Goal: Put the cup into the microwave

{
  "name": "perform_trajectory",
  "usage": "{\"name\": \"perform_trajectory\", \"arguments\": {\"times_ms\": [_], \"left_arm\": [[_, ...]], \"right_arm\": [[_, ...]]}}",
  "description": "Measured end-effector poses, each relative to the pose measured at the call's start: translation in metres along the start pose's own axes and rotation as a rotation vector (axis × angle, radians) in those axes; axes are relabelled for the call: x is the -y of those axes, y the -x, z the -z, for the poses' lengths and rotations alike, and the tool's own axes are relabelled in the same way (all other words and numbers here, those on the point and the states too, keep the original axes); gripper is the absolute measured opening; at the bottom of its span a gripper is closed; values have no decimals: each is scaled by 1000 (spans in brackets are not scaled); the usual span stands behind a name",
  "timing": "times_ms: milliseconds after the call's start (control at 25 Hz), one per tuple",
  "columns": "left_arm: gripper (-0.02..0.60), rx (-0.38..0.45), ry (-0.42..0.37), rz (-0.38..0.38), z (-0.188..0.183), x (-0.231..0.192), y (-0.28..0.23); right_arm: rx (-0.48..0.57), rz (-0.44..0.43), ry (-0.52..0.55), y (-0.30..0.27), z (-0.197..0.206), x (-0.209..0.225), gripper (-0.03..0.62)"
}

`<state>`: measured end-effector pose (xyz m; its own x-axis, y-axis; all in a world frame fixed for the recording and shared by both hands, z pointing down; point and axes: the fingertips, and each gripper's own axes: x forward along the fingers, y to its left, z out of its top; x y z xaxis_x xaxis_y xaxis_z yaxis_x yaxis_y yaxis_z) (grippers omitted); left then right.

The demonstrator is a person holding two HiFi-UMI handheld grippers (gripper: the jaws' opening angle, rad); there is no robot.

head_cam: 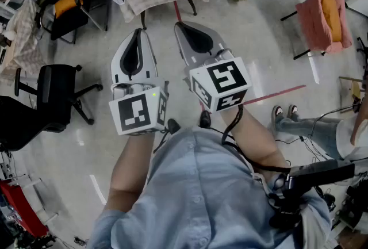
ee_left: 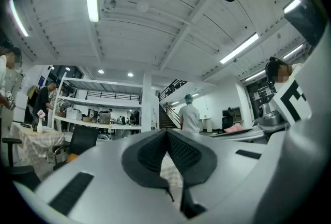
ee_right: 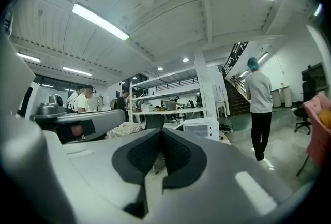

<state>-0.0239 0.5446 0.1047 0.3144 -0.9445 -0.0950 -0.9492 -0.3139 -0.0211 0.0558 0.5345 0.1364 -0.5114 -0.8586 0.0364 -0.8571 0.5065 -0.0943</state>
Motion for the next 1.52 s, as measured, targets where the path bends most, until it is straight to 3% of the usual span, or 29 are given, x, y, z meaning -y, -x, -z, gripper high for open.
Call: {"name": "perform_trajectory", "arguments": {"times_ms": [760,1160,1520], "left_arm": [[6,8,-19,25,7,37,-21],[6,3,-19,-10,8,67,-40],[6,-30,-9,-22,33,48,-74]], "right_arm": [[-5,4,-29,12,9,37,0],[-23,-74,-31,18,11,67,2],[-50,-89,-41,-21,29,79,2]]}}
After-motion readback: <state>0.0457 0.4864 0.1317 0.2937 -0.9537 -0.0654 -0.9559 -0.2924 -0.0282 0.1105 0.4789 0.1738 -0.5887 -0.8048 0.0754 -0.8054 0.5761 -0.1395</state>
